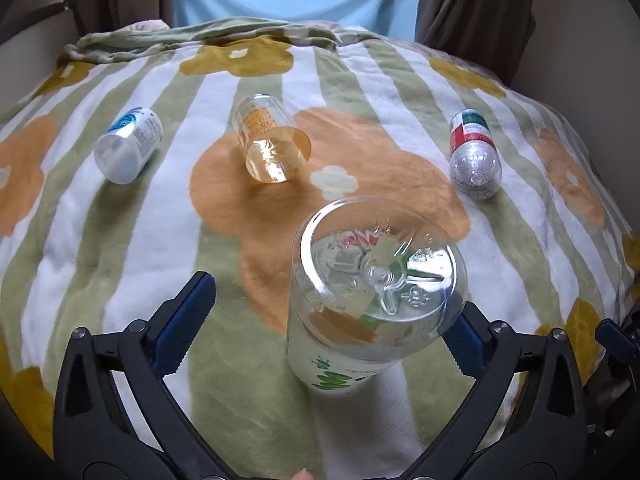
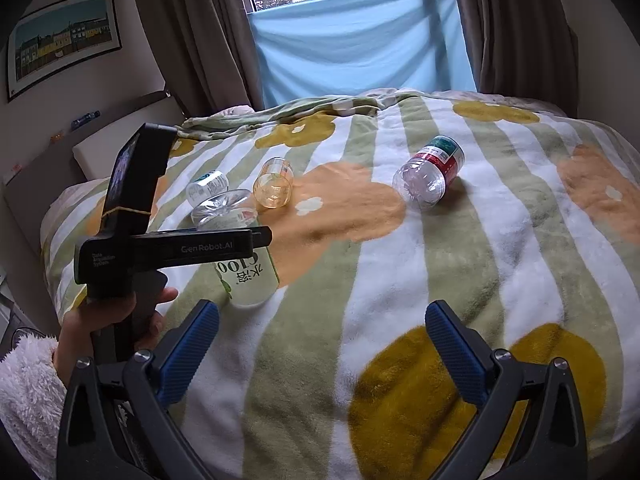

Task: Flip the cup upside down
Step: 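Lift and rotate the bottle with the left tool, cap upward, lower it, then open the left tool and pull it back from the bottle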

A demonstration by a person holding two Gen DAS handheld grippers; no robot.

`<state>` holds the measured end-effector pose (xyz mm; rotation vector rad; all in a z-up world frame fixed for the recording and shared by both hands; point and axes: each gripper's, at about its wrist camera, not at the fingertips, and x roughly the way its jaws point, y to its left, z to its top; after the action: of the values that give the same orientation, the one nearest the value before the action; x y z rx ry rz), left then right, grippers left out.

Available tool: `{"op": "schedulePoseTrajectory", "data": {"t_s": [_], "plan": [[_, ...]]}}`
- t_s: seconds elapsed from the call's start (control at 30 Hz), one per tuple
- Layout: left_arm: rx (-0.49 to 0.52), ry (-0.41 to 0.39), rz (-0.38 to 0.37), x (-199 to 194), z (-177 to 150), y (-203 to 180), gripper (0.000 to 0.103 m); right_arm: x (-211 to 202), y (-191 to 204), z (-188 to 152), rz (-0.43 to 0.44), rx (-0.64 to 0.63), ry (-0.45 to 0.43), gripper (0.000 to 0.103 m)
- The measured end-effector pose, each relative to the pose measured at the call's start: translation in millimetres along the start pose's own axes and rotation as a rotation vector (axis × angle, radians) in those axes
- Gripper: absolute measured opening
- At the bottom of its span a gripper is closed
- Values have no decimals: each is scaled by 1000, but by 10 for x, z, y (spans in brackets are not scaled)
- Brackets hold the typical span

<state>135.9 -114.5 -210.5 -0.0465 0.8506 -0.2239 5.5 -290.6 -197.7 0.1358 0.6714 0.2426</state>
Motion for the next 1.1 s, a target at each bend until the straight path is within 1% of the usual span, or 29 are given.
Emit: {"op": "schedulePoseTrajectory", "data": {"t_s": [0.07, 0.23, 0.43, 0.5, 0.6, 0.7, 0.77, 0.87, 0.97, 1.03, 1.1], "plan": [[-16, 2, -14, -7, 11, 30, 103, -1, 8, 6, -2, -4, -1, 103], [-24, 10, -18, -23, 22, 63, 103, -11, 25, 6, -4, -6, -3, 103], [4, 13, -17, -84, 16, 23, 103, -58, 92, 29, -15, -13, -10, 103], [11, 8, -16, -155, 23, 17, 103, -87, 115, 46, -19, -14, -18, 103], [9, -12, -24, -371, 68, 46, 103, -159, 154, 114, -28, -11, -38, 103], [23, -90, -28, -793, 167, 115, 103, -295, 224, 255, -43, -9, -90, 103], [35, -163, -14, -1126, 246, 175, 103, -406, 300, 398, -62, -13, -133, 103], [49, -296, 23, -1675, 344, 284, 103, -571, 468, 636, -101, -42, -208, 103], [68, -407, 69, -2098, 381, 391, 103, -732, 679, 863, -156, -81, -291, 103], [79, -454, 95, -2299, 445, 462, 103, -813, 805, 997, -192, -95, -341, 103], [85, -479, 116, -2430, 473, 531, 103, -879, 901, 1102, -221, -95, -382, 103]]}}
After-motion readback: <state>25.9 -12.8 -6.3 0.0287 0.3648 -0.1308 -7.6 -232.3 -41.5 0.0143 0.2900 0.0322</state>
